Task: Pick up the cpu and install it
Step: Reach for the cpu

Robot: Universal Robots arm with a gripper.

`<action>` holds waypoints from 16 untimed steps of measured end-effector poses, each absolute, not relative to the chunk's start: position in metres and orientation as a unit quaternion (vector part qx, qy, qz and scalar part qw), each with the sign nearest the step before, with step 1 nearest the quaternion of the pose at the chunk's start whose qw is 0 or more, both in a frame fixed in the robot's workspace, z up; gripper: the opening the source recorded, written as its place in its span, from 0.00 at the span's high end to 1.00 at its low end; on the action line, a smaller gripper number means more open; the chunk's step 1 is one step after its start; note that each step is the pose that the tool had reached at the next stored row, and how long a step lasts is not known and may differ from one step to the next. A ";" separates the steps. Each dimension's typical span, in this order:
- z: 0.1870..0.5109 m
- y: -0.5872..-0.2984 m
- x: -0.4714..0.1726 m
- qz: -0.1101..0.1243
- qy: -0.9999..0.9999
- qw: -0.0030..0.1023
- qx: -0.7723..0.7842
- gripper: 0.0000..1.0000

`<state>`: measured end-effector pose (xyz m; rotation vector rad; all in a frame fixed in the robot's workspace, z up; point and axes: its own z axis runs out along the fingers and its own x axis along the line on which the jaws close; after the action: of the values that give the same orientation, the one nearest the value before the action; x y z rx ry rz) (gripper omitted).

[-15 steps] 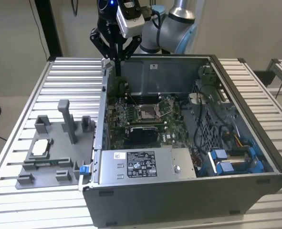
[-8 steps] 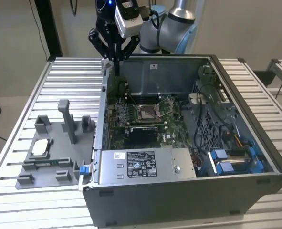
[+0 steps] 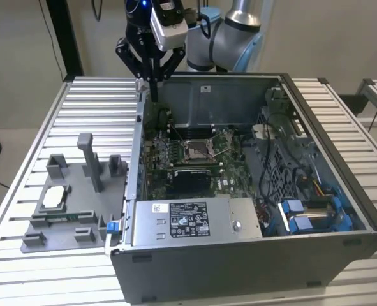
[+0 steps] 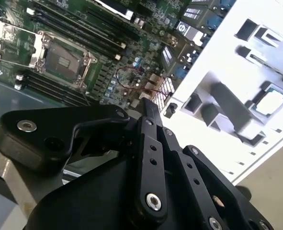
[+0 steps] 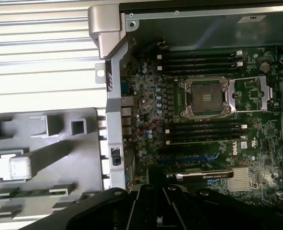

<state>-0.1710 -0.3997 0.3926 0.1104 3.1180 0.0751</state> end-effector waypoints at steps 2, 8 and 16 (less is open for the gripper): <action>0.393 -0.400 -0.172 0.024 0.999 0.010 0.035 1.00; 0.393 -0.400 -0.177 0.024 0.999 0.010 0.035 1.00; 0.393 -0.402 -0.196 0.024 0.999 0.010 0.035 1.00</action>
<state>-0.1964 -0.4023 0.3926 0.1103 3.1180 0.0749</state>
